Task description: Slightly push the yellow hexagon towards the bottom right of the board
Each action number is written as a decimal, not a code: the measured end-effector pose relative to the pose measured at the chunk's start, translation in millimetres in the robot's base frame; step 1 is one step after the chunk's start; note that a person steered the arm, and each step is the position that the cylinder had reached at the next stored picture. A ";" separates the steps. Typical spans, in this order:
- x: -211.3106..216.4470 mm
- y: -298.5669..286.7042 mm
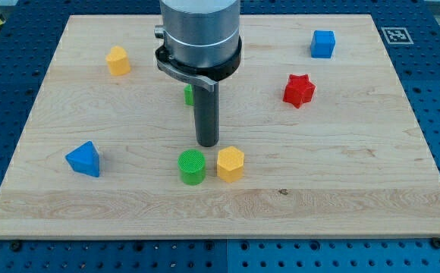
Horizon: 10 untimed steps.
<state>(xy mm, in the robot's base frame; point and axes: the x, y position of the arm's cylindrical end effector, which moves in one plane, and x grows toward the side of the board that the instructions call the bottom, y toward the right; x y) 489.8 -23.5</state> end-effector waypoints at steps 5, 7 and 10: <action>29.9 1.9; 30.1 -1.7; 40.0 7.5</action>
<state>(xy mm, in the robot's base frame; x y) 529.8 -15.9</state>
